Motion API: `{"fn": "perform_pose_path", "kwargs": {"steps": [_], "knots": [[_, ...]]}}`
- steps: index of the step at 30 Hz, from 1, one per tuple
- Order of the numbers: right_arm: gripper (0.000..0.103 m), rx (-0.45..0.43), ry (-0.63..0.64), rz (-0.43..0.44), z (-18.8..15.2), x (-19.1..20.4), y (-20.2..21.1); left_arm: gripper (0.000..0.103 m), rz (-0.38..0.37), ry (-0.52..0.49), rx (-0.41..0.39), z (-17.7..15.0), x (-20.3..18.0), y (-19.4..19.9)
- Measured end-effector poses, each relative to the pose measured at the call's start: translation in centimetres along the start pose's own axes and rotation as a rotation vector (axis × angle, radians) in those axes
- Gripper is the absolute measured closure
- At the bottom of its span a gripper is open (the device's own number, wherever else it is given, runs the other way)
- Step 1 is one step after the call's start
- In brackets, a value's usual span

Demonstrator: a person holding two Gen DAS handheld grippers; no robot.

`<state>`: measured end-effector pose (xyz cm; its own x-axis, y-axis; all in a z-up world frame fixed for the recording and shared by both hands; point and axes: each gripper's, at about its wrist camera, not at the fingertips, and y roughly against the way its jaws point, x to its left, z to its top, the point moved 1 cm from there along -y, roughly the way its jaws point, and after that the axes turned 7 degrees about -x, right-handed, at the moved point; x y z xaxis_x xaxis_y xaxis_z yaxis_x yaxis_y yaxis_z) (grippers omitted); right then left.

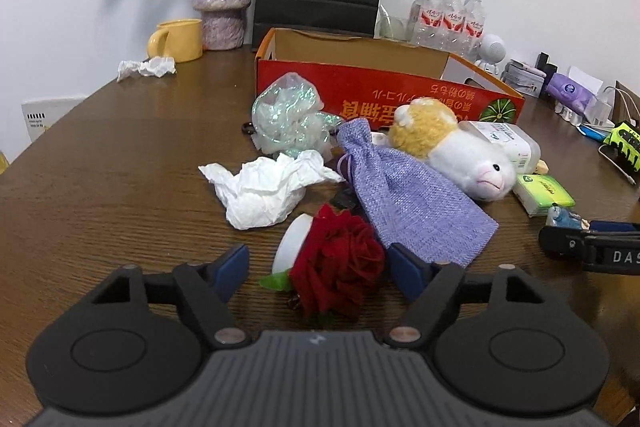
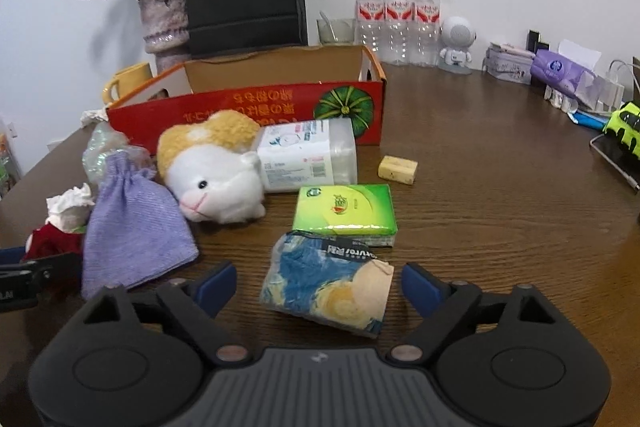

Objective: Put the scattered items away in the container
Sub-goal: 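Close the left gripper on the red rose while the right gripper grasps the blue packet, then carry the rose and blue packet into the cardboard box and open both grippers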

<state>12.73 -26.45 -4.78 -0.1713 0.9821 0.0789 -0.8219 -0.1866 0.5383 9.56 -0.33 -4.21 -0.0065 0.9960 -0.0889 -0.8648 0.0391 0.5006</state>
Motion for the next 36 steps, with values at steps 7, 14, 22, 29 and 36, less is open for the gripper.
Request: {"fn": "perform_pose_path", "kwargs": {"steps": [7, 14, 22, 29, 36], "knots": [[0.040, -0.011, 0.004, 0.009, -0.4, -0.3, 0.2, 0.049, -0.011, 0.019, -0.008, 0.0, 0.5, 0.0], [0.060, -0.048, 0.013, 0.034, -0.3, -0.4, 1.3, 0.050, -0.012, 0.038, -0.017, 0.0, 1.0, 0.4], [0.075, -0.111, 0.019, 0.075, 0.4, -0.1, 2.4, 0.050, -0.040, 0.033, -0.068, 0.7, 0.8, 1.3], [0.075, -0.231, 0.038, 0.127, 5.1, 0.3, 2.6, 0.050, -0.094, 0.028, -0.168, 4.8, 0.3, 1.8], [0.075, -0.322, 0.039, 0.149, 13.2, 1.9, -2.0, 0.050, -0.155, 0.054, -0.276, 12.5, -0.7, -2.3]]}}
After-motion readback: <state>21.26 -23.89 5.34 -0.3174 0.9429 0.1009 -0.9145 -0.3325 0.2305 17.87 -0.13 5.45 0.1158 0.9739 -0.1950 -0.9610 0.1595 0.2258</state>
